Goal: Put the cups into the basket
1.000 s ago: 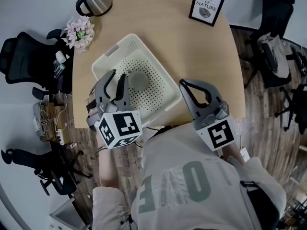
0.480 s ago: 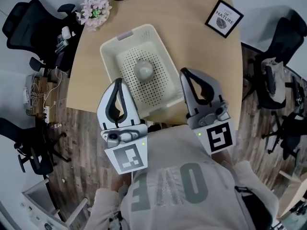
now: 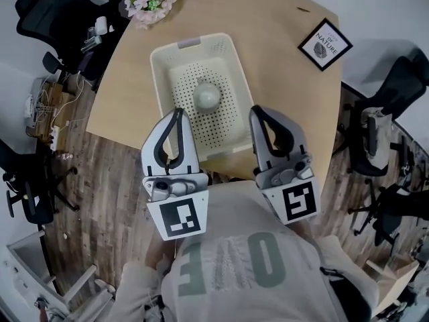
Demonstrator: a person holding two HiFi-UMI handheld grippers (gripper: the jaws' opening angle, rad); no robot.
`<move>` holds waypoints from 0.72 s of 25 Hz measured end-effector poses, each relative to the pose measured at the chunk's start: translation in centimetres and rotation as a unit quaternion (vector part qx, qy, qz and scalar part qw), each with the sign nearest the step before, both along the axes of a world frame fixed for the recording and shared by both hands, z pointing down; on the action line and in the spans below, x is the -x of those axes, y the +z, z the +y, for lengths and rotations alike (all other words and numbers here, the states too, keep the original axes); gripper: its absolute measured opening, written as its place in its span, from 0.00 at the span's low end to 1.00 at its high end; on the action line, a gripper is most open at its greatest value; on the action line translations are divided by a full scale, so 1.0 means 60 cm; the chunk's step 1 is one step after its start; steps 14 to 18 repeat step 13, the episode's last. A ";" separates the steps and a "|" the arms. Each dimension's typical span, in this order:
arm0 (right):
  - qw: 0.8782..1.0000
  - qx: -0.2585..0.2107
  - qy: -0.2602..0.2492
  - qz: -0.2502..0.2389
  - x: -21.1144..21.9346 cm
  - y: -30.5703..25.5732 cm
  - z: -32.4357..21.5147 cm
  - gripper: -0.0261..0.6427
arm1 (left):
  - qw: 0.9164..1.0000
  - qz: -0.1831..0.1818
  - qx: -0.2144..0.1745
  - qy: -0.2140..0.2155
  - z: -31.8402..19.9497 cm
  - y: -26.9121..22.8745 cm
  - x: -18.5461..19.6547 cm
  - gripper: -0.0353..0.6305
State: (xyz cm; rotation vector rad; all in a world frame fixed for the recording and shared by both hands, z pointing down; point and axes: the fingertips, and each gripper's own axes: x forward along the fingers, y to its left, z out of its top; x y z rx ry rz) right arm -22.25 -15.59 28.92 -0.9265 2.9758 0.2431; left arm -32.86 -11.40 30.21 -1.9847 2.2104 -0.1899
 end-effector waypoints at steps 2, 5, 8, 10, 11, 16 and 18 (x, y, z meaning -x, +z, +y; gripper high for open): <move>1.000 0.001 -0.003 0.005 0.004 0.004 0.000 0.04 | 1.000 -0.008 0.000 -0.005 0.002 0.002 0.005 0.07; 1.000 0.003 -0.004 0.012 0.005 0.010 0.000 0.04 | 1.000 -0.003 -0.004 -0.008 0.003 0.000 0.009 0.07; 1.000 0.004 -0.006 0.017 0.008 0.013 -0.001 0.04 | 1.000 -0.002 -0.002 -0.011 0.003 0.002 0.013 0.07; 1.000 0.004 -0.008 0.020 0.013 0.014 -0.003 0.04 | 1.000 -0.002 0.003 -0.012 0.001 0.005 0.017 0.07; 1.000 0.003 -0.009 0.022 0.015 0.014 -0.003 0.04 | 1.000 -0.003 0.007 -0.013 0.000 0.008 0.018 0.07; 1.000 0.003 -0.010 0.026 0.020 0.016 -0.004 0.04 | 1.000 -0.005 0.015 -0.014 -0.001 0.014 0.022 0.07; 1.000 0.003 -0.010 0.026 0.020 0.016 -0.004 0.04 | 1.000 -0.005 0.015 -0.014 -0.001 0.014 0.022 0.07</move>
